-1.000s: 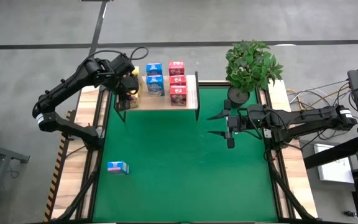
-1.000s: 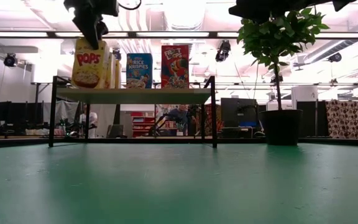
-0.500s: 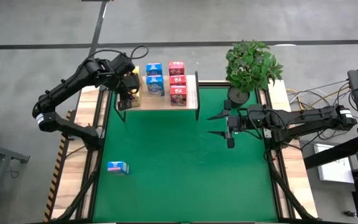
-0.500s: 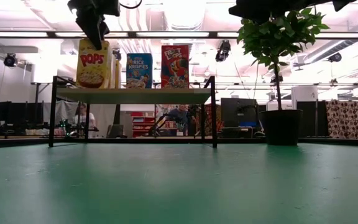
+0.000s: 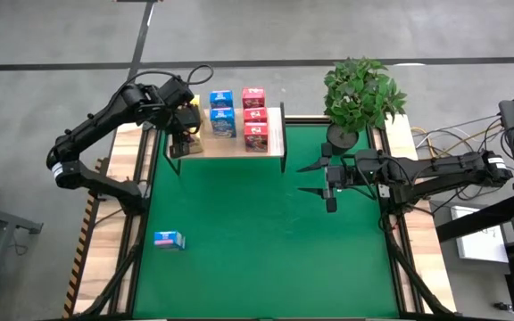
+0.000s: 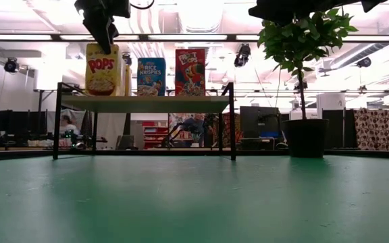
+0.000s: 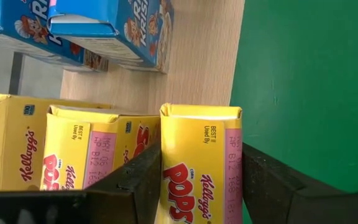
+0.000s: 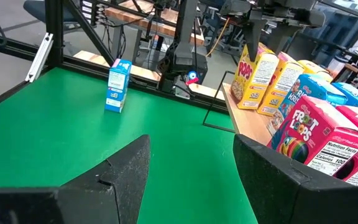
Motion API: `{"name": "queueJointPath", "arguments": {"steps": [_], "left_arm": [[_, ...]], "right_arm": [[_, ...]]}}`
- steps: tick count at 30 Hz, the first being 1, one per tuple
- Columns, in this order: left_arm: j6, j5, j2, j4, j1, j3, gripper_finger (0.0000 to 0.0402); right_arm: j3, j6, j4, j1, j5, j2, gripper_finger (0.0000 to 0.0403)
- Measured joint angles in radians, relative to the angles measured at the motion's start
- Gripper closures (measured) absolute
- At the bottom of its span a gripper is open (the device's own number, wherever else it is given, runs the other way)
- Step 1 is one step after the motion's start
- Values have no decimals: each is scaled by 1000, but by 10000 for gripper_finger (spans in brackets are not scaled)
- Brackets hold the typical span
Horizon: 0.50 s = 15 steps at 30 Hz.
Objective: Stack cereal on shelf
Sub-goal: Adjust the yellow cereal on the shelf
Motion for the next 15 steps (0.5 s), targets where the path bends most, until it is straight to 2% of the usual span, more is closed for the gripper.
{"name": "queueJointPath", "arguments": {"steps": [5, 10, 15], "left_arm": [[-2, -10, 0, 0, 0, 0, 212], [-2, -92, 0, 0, 0, 0, 197], [-2, -98, 0, -1, 0, 0, 194]], "right_arm": [[0, 9, 0, 0, 0, 0, 181], [0, 8, 0, 0, 0, 0, 181], [0, 8, 0, 0, 0, 0, 181]]}}
